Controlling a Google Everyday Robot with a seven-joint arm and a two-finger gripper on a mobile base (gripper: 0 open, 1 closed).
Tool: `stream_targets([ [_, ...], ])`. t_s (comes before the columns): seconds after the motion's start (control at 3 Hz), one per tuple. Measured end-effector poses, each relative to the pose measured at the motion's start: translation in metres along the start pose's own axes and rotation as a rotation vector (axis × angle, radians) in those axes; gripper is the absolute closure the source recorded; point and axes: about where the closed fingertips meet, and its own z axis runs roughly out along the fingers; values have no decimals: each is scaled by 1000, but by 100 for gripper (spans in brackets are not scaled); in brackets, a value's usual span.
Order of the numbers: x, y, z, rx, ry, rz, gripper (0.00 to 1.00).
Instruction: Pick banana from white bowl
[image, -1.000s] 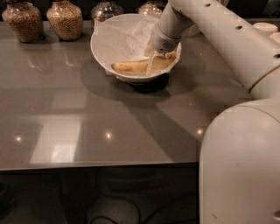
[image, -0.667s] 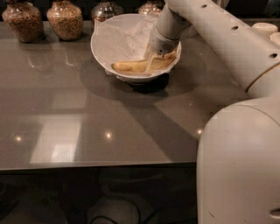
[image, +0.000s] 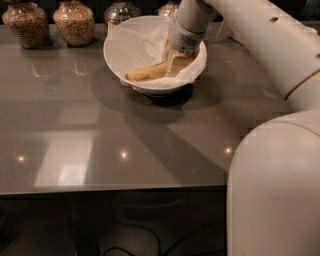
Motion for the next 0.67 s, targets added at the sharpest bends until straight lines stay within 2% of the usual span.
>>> stream_targets([
  [0.33, -7, -7, -32, 40, -26, -11, 100],
  [0.67, -12, -6, -70, 105, -140, 39, 100],
])
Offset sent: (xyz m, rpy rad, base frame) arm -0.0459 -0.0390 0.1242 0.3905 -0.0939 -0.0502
